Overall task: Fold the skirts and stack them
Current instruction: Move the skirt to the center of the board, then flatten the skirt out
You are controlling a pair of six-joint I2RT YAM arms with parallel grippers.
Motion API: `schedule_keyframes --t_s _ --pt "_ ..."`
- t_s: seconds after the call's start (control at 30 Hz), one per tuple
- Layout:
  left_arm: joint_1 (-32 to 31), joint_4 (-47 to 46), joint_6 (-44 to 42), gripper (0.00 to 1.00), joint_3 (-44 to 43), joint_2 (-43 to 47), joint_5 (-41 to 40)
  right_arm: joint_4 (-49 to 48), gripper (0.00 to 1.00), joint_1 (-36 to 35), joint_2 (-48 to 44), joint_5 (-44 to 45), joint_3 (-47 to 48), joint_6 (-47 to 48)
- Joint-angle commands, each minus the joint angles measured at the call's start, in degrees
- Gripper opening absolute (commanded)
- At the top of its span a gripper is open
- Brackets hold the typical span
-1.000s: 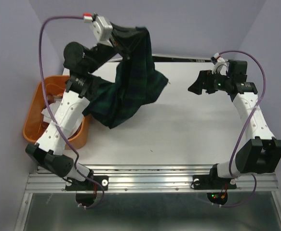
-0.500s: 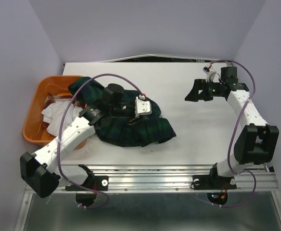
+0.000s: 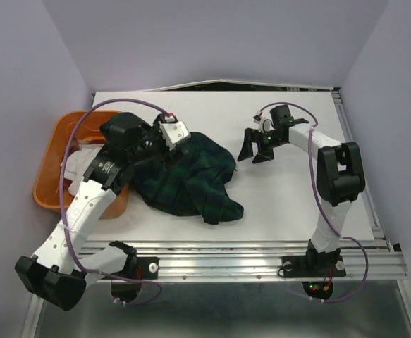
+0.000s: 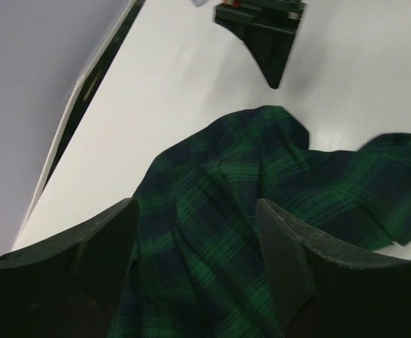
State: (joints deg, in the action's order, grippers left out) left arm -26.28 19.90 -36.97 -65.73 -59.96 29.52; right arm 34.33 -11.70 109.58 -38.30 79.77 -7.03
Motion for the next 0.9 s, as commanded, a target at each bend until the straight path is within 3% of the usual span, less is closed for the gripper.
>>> schedule_keyframes --t_s 0.0,0.07,0.17,0.2,0.27,0.3,0.37,0.5,0.63,0.7,0.87 --pt "3.7 -7.4 8.8 0.87 -1.7 0.5 -8.0 -1.5 0.93 -4.1 6.2 -0.6 8.0 -8.3" --pt "3.8 -7.1 9.8 0.91 -1.7 0.1 -13.7 -2.2 0.93 -5.3 10.2 -1.9 10.0 -11.2" --pt "4.5 -3.1 13.6 0.91 -3.4 -2.8 -19.0 -2.5 0.79 -5.3 14.0 -6.1 12.8 -13.3" --pt "5.9 -1.5 15.6 0.91 -5.1 -4.5 -20.7 -2.5 0.62 -5.3 15.7 -6.8 14.2 -13.2" --pt "7.6 1.8 17.4 0.91 -6.2 -5.9 -22.2 -2.5 0.4 -5.3 16.4 -7.9 15.2 -12.2" --pt "9.4 2.5 18.3 0.91 -6.5 -6.5 -24.5 -2.5 0.14 -5.3 15.3 -8.1 15.9 -11.7" --pt "12.0 4.2 20.1 0.91 -6.3 -6.9 -25.6 -2.5 0.01 -5.3 12.5 -7.3 16.2 -9.9" --pt "19.9 6.4 22.3 0.89 -7.1 -8.7 -20.7 -5.1 0.01 0.9 1.9 -3.9 12.7 -8.4" --pt "22.0 8.4 21.9 0.86 -9.1 -11.0 -18.3 -5.7 0.01 11.3 -6.5 -7.0 7.6 -4.1" --pt "22.0 10.0 21.2 0.86 -9.8 -12.4 -18.8 -2.4 0.01 15.5 -9.0 -7.2 6.9 2.3" --pt "22.0 11.8 19.4 0.81 -8.1 -14.8 -22.0 8.8 0.01 16.1 -8.1 -2.7 7.2 21.1"
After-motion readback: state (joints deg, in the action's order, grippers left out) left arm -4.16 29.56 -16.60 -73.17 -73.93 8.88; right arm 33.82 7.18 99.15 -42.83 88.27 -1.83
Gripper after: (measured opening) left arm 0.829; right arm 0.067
